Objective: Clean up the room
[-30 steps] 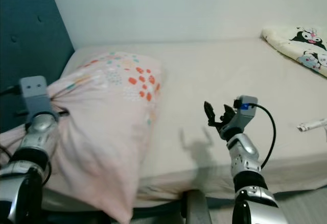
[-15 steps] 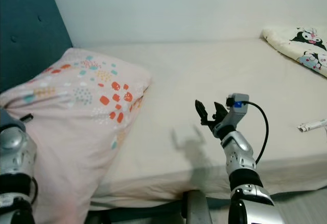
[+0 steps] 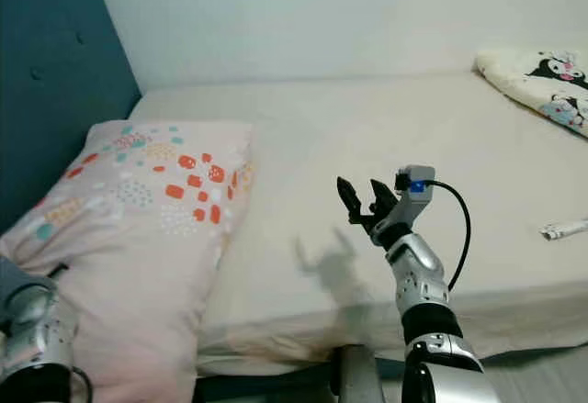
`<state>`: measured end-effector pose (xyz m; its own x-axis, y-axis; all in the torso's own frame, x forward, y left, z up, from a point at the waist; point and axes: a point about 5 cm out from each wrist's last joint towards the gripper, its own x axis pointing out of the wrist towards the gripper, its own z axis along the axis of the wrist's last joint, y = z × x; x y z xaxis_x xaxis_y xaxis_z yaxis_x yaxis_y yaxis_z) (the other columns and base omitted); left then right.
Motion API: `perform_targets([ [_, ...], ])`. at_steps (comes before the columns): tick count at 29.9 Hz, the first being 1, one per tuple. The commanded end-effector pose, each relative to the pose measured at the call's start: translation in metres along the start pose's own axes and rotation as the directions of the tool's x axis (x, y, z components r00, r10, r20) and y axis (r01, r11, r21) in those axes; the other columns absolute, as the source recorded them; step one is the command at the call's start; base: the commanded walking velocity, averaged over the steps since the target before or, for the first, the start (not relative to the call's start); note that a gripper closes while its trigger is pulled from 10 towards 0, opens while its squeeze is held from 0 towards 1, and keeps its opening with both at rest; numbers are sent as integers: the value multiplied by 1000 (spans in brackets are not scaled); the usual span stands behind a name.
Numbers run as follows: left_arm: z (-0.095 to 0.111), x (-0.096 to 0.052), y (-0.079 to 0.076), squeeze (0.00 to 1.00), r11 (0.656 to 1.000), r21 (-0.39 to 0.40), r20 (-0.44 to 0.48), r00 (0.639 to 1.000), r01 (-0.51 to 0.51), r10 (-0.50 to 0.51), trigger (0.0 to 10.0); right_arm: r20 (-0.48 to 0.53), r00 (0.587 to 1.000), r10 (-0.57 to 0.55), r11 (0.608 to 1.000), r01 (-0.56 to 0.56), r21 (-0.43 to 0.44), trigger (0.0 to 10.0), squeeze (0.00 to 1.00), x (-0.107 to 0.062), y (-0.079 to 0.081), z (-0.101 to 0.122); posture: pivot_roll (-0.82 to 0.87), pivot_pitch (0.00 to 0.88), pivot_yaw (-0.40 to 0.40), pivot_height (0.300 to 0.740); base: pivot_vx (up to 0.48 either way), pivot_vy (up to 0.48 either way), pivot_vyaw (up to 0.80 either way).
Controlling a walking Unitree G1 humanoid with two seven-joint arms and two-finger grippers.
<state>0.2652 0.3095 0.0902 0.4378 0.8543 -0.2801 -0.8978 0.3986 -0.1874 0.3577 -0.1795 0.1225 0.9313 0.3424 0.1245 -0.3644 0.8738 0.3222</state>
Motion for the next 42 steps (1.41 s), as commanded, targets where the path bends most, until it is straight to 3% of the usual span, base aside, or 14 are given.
perform_targets([
  [1, -12, -4, 2, 0, 1000, -8, -83, 996, -19, 18, 0, 1, 1000, 11, 1000, -11, 19, 10000, 0, 0, 3, -2, -37, 0, 18, 487, 0, 0, 0],
  [9, -36, -19, -27, 24, 979, 41, -264, 947, 202, -184, 1725, -14, 1000, 3, 1000, -2, 19, 10000, 0, -4, 2, -6, -35, 0, 13, 487, 0, 0, 0],
  [10, -36, -21, -32, 937, 966, 46, -274, 934, 253, -232, 10000, -17, 1000, 1, 1000, -1, 18, 10000, 0, -4, 2, -7, -38, 0, 9, 487, 0, 0, 0],
  [15, -9, -16, -60, 1000, 700, 376, -221, 793, 607, -568, 10000, -21, 1000, -4, 1000, 4, 15, 10000, 0, -5, 1, -7, -37, 0, 9, 487, 0, 0, 0],
  [17, 1, -15, -61, 1000, 488, 570, -254, 707, 661, -660, 10000, -22, 1000, -5, 1000, 6, 14, 10000, 0, -6, 0, -7, -38, 0, 11, 487, 0, 0, 0],
  [18, 1, -15, -61, 1000, 488, 570, -254, 707, 661, -660, 10000, -22, 1000, -5, 1000, 6, 14, 10000, 0, -6, 0, -7, -38, 0, 11, 487, 0, 0, 0],
  [20, 11, -23, -59, 1000, 134, 694, -400, 534, 707, -745, 10000, -20, 1000, -13, 1000, 13, 15, 10000, 0, -6, -1, -6, -28, 0, 5, 487, 0, 0, 0],
  [23, 13, -27, -56, 1000, 15, 705, -469, 482, 709, -740, 10000, -21, 1000, -14, 1000, 15, 15, 10000, 0, -7, -2, -6, -28, 0, 5, 487, 0, 0, 0],
  [25, 30, -42, -45, 1000, -266, 651, -628, 308, 711, -715, 10000, -23, 1000, -13, 1000, 13, 15, 10000, 0, -7, -2, -6, -28, 0, 2, 487, 0, 0, 0],
  [26, 30, -42, -45, 1000, -266, 651, -628, 308, 711, -715, 10000, -23, 1000, -13, 1000, 13, 15, 10000, 0, -7, -2, -6, -28, 0, 2, 487, 0, 0, 0],
  [27, 37, -50, -38, 1000, -403, 608, -708, 238, 684, -665, 10000, -24, 1000, -12, 1000, 12, 15, 10000, 0, -7, -1, -6, -26, 0, 0, 487, 0, 0, 0],
  [39, 95, -94, -27, 1000, -756, 404, -874, -28, 515, -486, 10000, -33, 999, -12, 1000, 12, 14, 10000, 0, -6, -1, -7, -19, 0, -3, 487, 0, 0, 0],
  [41, 89, -96, -19, 902, -810, 322, -915, -56, 490, -399, 10000, -36, 999, -11, 1000, 12, 13, 10000, 0, -6, -1, -7, -19, 0, 0, 487, 0, 0, 0],
  [42, 78, -98, -11, 278, -848, 239, -947, -80, 474, -311, 10000, -39, 999, -13, 1000, 14, 11, 10000, 0, -7, -1, -8, -19, 0, 1, 487, 0, 0, 0],
])
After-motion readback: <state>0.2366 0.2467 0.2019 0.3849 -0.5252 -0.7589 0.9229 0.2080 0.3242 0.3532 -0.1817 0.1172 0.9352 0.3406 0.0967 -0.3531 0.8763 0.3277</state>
